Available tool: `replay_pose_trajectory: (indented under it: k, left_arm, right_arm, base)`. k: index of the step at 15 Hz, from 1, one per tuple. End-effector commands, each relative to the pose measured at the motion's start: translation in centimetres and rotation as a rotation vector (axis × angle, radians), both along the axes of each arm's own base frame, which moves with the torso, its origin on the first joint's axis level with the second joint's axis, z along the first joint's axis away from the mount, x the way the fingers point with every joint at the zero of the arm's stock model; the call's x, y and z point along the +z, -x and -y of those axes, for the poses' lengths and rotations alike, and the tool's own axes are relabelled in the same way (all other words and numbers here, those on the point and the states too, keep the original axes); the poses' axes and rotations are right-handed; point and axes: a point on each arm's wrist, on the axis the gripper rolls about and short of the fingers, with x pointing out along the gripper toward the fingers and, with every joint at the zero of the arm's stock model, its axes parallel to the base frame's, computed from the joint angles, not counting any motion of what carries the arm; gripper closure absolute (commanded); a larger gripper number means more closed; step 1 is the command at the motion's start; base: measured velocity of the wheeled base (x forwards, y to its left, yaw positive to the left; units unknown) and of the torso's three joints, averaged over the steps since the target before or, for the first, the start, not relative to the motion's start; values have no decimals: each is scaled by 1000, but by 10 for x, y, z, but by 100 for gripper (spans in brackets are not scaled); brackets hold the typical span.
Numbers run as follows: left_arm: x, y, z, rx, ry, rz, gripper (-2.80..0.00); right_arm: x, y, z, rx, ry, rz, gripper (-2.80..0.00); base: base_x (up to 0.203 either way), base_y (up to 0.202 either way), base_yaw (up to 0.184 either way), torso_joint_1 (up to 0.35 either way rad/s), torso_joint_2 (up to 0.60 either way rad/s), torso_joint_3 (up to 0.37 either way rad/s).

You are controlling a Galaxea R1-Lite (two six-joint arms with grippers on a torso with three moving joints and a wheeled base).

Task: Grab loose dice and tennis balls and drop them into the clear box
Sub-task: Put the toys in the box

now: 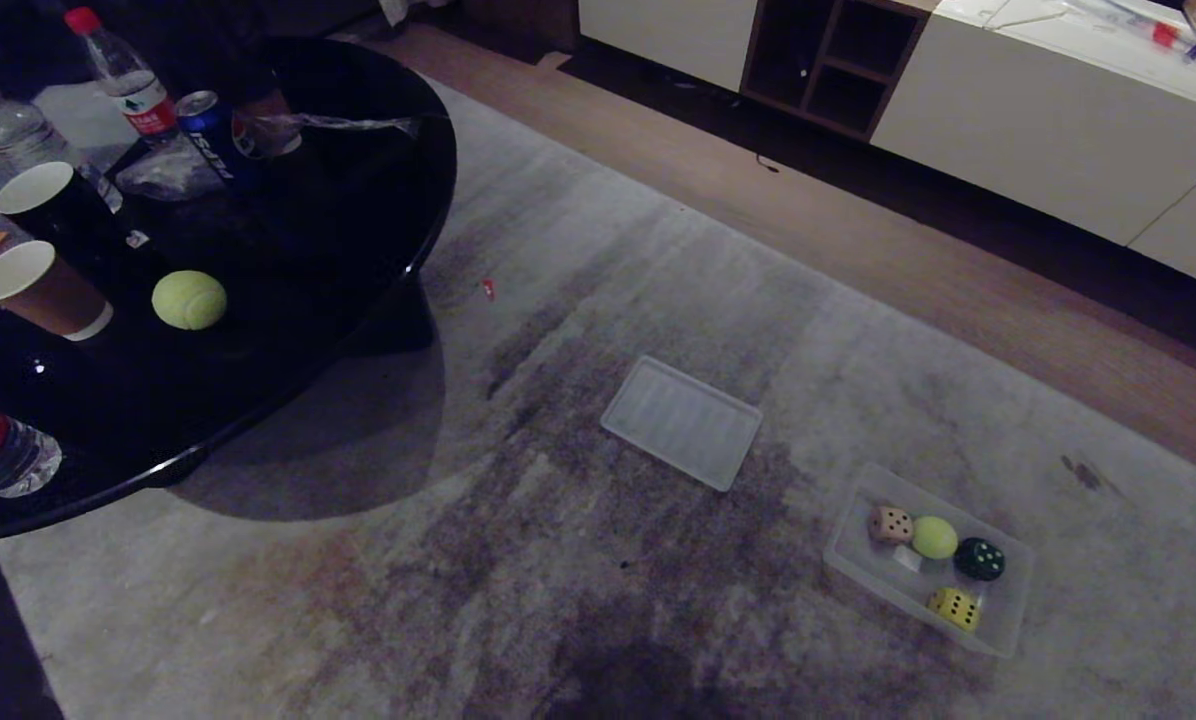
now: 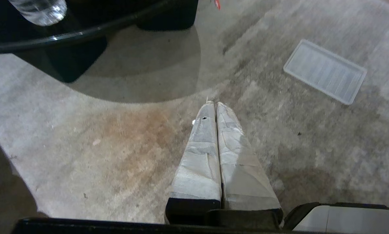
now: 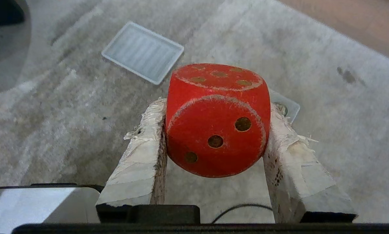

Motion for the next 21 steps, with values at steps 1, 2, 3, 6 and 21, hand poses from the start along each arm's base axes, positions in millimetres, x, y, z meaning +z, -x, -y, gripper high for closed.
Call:
replay_pose_trajectory:
  k: [1,2,3,6,21]
  left_arm:
    - [0,0,0,1,0,-3,0]
    - [0,0,0,1,0,-2,0]
    - [0,0,0,1,0,-3,0]
    - [0,0,0,1,0,-3,0]
    - [0,0,0,1,0,-3,0]
  right_arm:
    - [0,0,0,1,-1,-1,0]
    - [0,0,0,1,-1,-1,0]
    - [0,0,0,1,0,1,0]
    - [0,0,0,1,-1,1,0]
    - [0,0,0,1,1,-1,0]
  base:
    - [0,0,0,1,-1,-204]
    - [0,0,0,0,-2,-194]
    - [0,0,0,2,2,-199]
    - [0,0,0,2,4,-196]
    - [0,0,0,3,4,-199]
